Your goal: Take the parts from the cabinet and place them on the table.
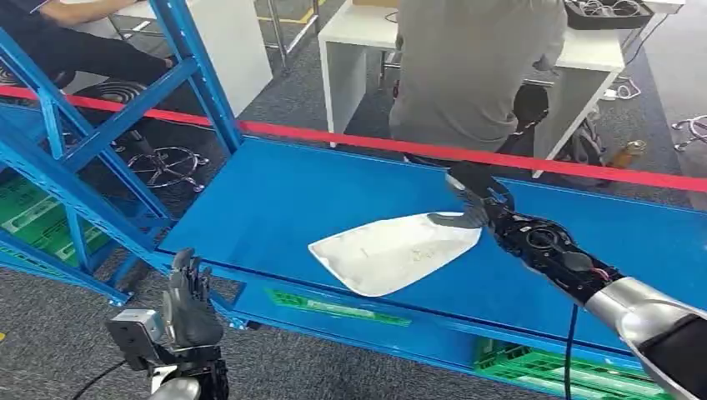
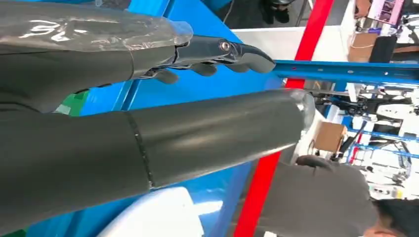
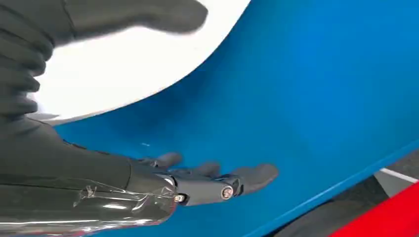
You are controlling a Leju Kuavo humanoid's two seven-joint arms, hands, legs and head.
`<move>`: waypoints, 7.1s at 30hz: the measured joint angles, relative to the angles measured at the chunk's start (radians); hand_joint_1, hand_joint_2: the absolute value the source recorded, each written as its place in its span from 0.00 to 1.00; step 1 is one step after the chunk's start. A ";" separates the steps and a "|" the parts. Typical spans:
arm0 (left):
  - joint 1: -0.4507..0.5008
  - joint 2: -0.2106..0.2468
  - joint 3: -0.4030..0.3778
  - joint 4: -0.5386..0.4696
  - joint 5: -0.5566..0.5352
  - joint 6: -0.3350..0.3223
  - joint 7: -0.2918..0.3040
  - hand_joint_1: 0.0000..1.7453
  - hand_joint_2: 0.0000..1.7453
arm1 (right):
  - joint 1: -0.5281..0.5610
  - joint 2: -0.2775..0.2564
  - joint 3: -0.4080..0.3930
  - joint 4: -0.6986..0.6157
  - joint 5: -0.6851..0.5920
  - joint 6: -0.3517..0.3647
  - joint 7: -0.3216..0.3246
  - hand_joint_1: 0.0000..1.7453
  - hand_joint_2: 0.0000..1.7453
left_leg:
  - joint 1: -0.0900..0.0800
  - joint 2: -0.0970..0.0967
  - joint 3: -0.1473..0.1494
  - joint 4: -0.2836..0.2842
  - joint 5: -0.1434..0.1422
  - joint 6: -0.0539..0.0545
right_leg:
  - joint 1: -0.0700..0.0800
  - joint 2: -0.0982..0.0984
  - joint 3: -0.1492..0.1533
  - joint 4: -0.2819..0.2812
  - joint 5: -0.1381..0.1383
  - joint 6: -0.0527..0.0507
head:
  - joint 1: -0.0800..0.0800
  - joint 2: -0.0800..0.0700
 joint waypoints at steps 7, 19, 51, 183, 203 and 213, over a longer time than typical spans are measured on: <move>-0.001 0.000 0.000 0.001 -0.002 0.002 0.008 0.00 0.00 | -0.029 0.019 0.019 0.047 -0.018 0.009 0.005 1.00 1.00 | 0.000 0.000 0.000 0.000 0.000 0.000 | 0.000 0.000 0.000 0.000 0.000 0.000 | 0.000 0.000; 0.000 0.001 0.000 0.001 -0.005 0.007 0.013 0.00 0.00 | -0.058 0.037 0.039 0.093 -0.063 0.008 0.038 1.00 1.00 | 0.000 0.000 0.000 0.000 0.000 0.000 | 0.000 0.000 0.000 0.000 0.000 0.000 | 0.000 0.000; 0.005 0.002 0.000 0.001 -0.017 0.016 0.018 0.00 0.00 | -0.052 0.041 0.050 0.085 -0.084 -0.086 0.019 0.00 1.00 | 0.000 0.000 0.001 0.001 0.000 0.000 | 0.000 0.001 0.000 0.000 0.000 0.000 | 0.000 0.000; 0.003 0.001 0.000 0.000 -0.018 0.018 0.042 0.00 0.00 | -0.183 0.073 0.274 0.049 -0.081 0.145 0.238 0.00 1.00 | 0.000 0.000 0.001 0.001 0.000 0.000 | 0.000 0.000 0.002 0.000 0.000 0.000 | 0.000 0.000; 0.002 0.000 0.000 0.000 -0.009 0.016 0.042 0.00 0.00 | -0.219 0.145 0.320 0.169 -0.078 0.162 0.187 1.00 1.00 | 0.000 0.001 0.002 0.001 0.000 0.000 | 0.000 0.001 0.002 0.000 0.000 0.000 | 0.000 0.000; 0.002 0.000 0.000 0.000 -0.006 0.017 0.042 0.00 0.00 | -0.225 0.154 0.334 0.192 -0.070 0.162 0.184 1.00 1.00 | 0.000 0.001 0.002 0.002 0.000 0.000 | 0.000 0.001 0.002 0.000 0.000 0.000 | 0.000 0.000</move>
